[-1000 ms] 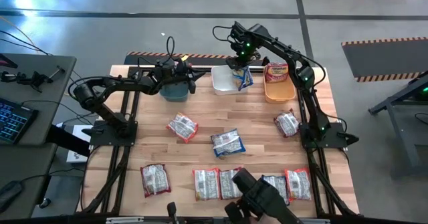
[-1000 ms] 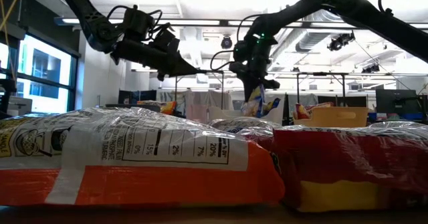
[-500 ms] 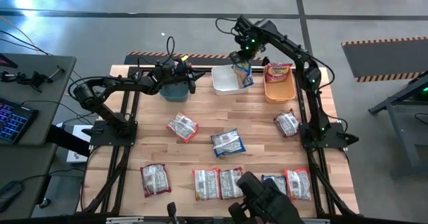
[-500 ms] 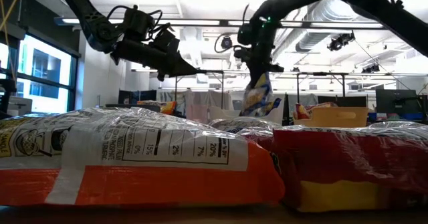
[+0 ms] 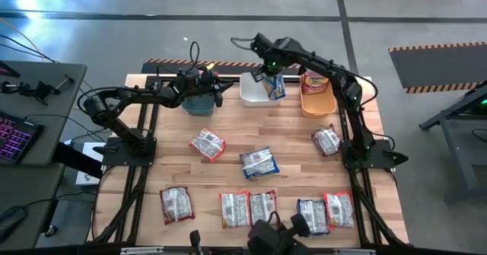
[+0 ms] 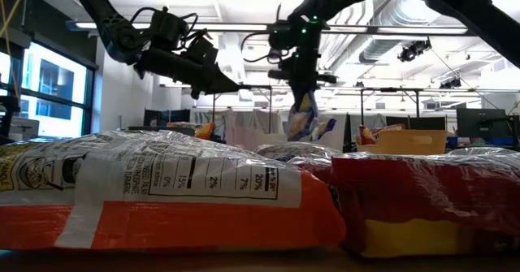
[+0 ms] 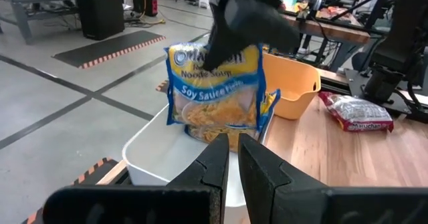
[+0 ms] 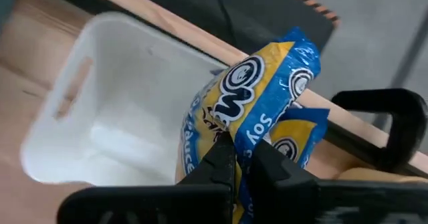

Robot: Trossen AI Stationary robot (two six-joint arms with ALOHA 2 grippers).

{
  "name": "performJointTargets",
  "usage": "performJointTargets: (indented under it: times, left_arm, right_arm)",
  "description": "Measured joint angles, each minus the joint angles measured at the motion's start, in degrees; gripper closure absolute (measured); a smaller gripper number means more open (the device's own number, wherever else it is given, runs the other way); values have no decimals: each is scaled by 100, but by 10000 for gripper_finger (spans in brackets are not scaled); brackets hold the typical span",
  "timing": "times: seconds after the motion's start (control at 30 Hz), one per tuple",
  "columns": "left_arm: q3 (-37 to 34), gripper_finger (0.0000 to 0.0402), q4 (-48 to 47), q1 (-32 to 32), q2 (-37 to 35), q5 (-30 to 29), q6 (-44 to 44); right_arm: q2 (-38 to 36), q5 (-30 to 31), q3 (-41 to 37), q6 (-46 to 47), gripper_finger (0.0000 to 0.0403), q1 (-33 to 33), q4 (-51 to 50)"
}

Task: Sort Maruchan noodles
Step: Put the top blue noodle pack into the white bin

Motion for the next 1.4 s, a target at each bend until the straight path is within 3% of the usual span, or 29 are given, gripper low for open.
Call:
performJointTargets:
  times: [0.23,0.6,0.83,1.03,1.23,1.4]
  left_arm:
    - [0,378,-77,0,0,-1,47]
    - [0,378,-75,-2,0,-8,14]
    - [0,378,-75,-2,0,-10,2]
    - [0,378,-77,-2,0,-10,2]
    - [0,378,-73,-2,0,-10,2]
    - [0,378,-66,-2,1,-10,-1]
  right_arm:
    - [1,1171,-307,839,403,278,374]
    - [3,2031,-549,1774,403,774,297]
    - [105,2396,-599,2222,402,952,122]
    - [130,2526,-1267,2557,402,1050,558]
    - [130,2539,-1310,2518,402,1027,707]
    - [130,2401,-1310,2336,369,952,711]
